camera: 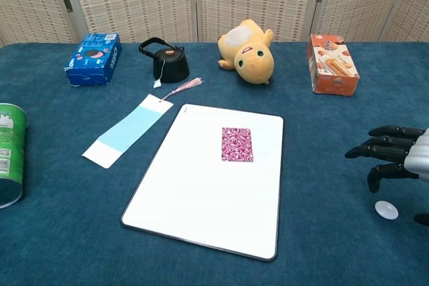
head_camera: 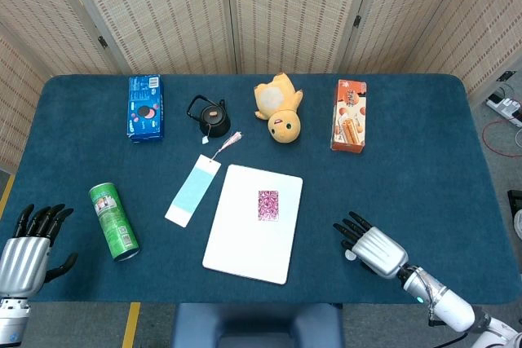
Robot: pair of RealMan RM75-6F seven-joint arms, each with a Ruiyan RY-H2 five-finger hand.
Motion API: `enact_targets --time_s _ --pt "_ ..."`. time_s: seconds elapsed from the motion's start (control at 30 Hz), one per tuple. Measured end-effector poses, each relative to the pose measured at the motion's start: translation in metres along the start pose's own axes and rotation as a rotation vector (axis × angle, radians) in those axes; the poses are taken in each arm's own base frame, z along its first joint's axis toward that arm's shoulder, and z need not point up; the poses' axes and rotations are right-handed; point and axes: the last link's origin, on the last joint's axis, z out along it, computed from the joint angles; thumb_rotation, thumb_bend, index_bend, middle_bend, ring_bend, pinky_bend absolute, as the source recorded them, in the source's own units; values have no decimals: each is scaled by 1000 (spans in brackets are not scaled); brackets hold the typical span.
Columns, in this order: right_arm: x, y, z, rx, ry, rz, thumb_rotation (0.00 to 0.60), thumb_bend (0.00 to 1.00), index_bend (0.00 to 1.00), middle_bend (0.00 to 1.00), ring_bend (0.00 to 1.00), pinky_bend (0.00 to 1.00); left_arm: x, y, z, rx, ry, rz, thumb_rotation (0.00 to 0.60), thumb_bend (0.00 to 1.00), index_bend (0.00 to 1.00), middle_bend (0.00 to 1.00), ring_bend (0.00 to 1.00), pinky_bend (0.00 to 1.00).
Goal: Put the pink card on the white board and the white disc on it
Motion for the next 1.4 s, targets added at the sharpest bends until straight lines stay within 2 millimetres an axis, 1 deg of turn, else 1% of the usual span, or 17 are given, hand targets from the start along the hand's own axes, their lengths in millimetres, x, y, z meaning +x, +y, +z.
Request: enact_targets --time_s 0.3,0.6,1.2,1.4 --pt "-10 -2 10 -22 28 25 581 321 370 116 117 13 -1 0 0 -3 -1 -2 600 293 195 169 159 9" --pt "-16 -6 14 -14 12 32 580 322 400 124 124 13 -3 -1 1 -1 -6 -5 600 293 195 169 159 9" --pt "-16 -5 19 -28 -11 34 581 322 470 146 130 13 -4 -2 1 1 -7 -2 600 293 194 169 159 8" --pt "-8 -3 21 -33 10 48 582 321 475 149 132 13 -4 -2 1 0 -7 -2 600 294 194 169 159 8"
